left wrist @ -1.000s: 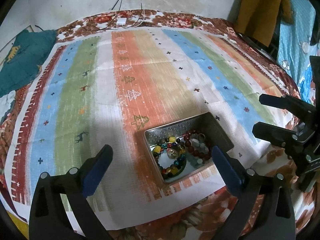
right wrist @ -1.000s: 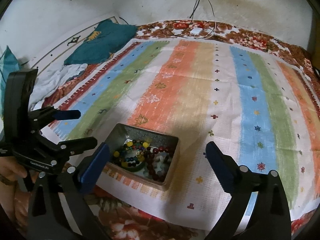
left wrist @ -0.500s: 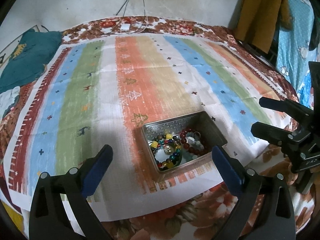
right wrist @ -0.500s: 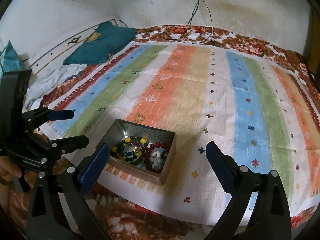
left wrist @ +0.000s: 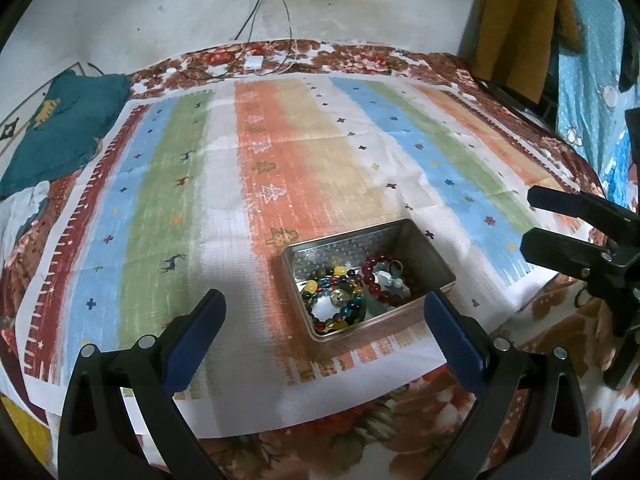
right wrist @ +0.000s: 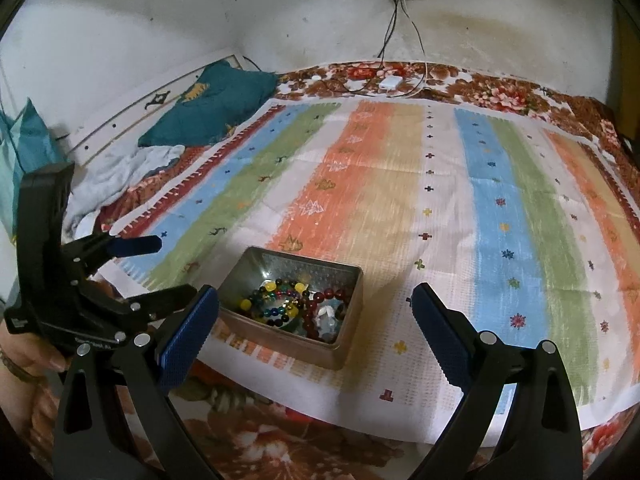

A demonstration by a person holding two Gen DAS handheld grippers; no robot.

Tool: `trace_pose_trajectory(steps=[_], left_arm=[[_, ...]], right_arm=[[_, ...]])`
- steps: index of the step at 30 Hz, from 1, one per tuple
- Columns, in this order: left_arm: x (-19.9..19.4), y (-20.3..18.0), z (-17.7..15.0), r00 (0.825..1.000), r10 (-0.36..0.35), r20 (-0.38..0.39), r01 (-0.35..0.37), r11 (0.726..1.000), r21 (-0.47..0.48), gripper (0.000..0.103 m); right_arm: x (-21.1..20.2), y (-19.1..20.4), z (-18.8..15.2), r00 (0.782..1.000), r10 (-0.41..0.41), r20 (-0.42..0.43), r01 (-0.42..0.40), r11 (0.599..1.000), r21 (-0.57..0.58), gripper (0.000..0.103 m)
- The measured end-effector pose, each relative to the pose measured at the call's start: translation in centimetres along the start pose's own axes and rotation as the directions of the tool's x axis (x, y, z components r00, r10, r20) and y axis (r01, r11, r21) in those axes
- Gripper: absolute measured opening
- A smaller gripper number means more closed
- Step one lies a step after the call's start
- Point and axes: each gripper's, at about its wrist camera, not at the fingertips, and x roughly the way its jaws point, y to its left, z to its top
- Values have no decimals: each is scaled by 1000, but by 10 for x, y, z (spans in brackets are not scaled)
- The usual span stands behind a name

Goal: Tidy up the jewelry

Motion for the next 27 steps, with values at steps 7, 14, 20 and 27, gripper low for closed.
trace_pose_trajectory(steps=[7,14,20,27], left_arm=[[1,-3,-1,1000,-15,-8,15,1000,11,97],[0,-2,-1,999,-40,-2,40,999,-4,97],[0,-2,-2,999,-37,0,37,999,-1,97],[-1,-1,0,1000,-28,4,28,1000,-3,97]], right_arm=[[1,4,-2,1000,-8,-9,7,1000,-20,98],[-1,5,-3,1000,-16,-7,16,1000,-24,98],[0,5,-3,1000,-21,-11,20,1000,-21,98],[2,5,-4,1000,-24,-17,24,999,-22,98]])
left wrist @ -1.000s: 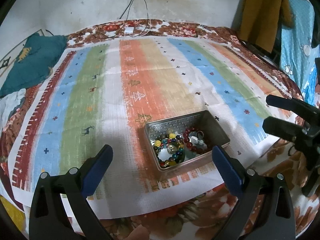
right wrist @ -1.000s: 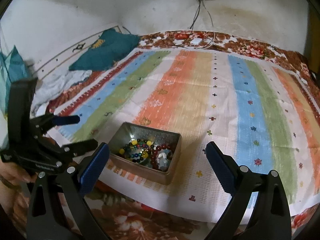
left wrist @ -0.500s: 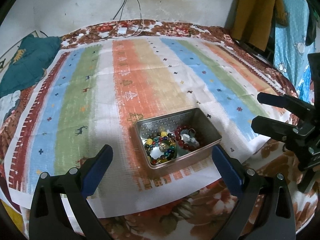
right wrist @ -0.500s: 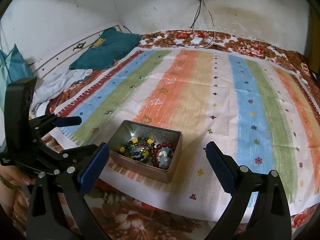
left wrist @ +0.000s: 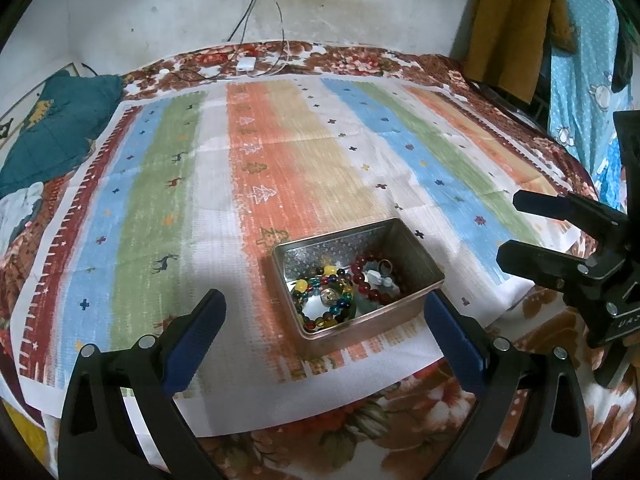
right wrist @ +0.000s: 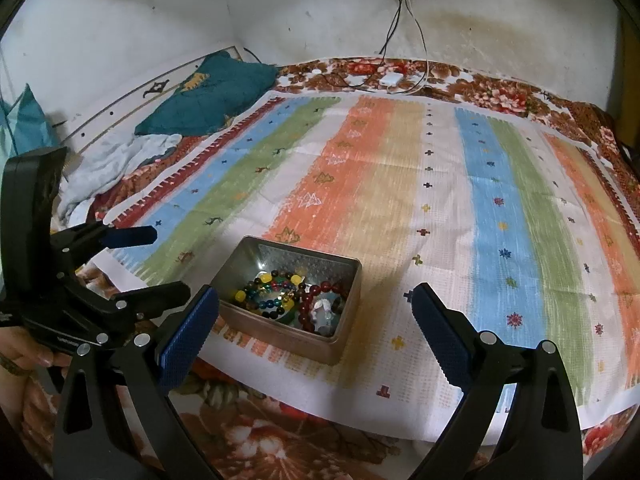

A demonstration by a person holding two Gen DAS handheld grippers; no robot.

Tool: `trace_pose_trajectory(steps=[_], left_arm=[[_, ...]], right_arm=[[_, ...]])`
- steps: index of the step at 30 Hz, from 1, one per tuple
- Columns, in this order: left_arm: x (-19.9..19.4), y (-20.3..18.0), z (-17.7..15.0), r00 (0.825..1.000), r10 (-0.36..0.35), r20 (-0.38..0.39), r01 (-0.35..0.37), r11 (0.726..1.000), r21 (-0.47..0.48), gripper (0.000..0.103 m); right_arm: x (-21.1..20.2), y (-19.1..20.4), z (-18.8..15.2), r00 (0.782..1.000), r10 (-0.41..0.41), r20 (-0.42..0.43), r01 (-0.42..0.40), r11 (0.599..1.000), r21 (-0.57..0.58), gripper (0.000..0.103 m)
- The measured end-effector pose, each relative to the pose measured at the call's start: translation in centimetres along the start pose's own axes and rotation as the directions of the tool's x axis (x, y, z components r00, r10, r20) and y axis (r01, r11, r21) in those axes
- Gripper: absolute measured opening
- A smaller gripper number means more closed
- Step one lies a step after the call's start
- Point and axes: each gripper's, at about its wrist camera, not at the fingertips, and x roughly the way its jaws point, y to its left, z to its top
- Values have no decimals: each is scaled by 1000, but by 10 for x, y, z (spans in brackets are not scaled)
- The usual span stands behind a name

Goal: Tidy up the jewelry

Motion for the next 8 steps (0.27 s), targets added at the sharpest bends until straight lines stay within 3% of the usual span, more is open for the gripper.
trace_pose_trajectory(steps=[8], left_arm=[[-2,1,2,1000,-3,5,3,1000,6,97]], right_arm=[[1,-1,-1,1000,-2,-3,2,1000,-3,98]])
